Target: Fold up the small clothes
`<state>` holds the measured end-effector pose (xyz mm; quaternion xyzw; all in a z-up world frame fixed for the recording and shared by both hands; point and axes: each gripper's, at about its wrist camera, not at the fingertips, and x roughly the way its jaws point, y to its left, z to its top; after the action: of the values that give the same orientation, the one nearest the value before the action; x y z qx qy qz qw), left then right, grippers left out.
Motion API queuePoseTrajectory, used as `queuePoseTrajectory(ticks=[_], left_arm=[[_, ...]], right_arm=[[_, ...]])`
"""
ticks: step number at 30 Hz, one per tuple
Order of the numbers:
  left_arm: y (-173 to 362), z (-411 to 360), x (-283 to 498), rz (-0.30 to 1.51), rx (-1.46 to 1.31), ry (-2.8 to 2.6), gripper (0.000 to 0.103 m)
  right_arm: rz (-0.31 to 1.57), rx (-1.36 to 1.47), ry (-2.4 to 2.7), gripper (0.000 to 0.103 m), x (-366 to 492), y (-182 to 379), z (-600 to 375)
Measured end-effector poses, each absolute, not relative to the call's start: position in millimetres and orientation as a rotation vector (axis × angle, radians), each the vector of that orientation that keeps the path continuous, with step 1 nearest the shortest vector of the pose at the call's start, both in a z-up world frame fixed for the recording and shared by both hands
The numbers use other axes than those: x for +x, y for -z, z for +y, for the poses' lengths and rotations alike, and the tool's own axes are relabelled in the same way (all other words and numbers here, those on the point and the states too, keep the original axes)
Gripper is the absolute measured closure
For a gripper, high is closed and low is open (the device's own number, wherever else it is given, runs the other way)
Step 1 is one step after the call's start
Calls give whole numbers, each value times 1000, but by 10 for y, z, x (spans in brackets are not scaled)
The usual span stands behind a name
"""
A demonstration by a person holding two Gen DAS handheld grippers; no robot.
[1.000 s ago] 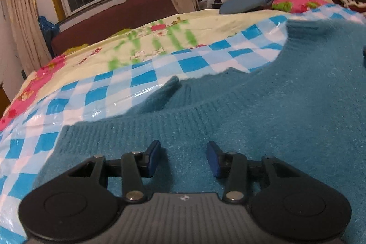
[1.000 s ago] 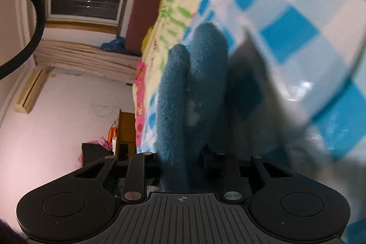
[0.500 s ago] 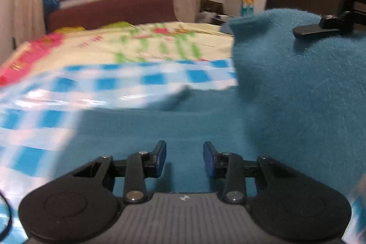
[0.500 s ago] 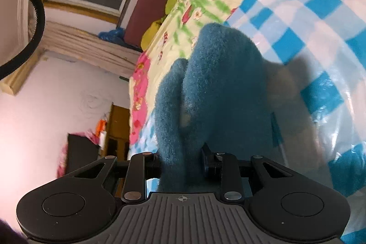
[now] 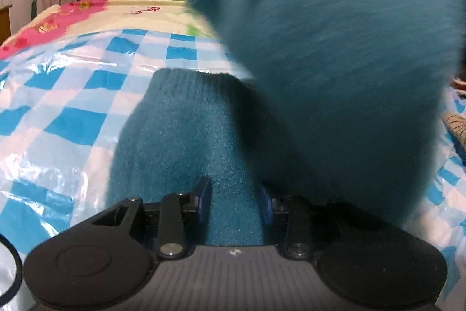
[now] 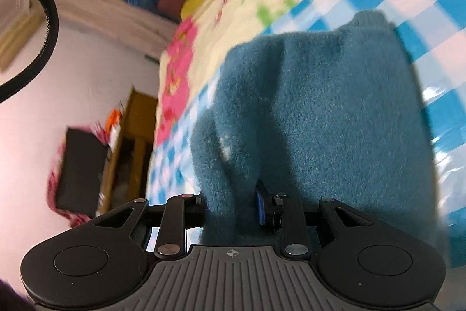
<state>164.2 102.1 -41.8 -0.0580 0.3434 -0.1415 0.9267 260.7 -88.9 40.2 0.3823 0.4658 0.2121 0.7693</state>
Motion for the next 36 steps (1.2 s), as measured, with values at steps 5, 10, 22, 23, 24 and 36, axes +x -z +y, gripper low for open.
queuePoseTrajectory(ticks=[5,10,22,23,24,36], left_arm=[[380,1247,1583,718,-201,296,66],[281,1511,1192,697,-263,265,66],[-320,2121,662,563,-400,66,61],[-388,2114,699,539,-391,77,59],[-465,2056,769,510,-359,88,59],[-92,1645,1347,720,-223,156,66]], right_arm=[[1082,768,-438,75,2717,-184,-493],[1117,698,-484,53,2681,-190,-367],[1041,569,-596,47,2562,-551,-553],[1024,538,-581,47,2576,-586,-545],[1009,499,-569,47,2594,-613,-578],[1026,309,-570,41,2979,-532,-275]])
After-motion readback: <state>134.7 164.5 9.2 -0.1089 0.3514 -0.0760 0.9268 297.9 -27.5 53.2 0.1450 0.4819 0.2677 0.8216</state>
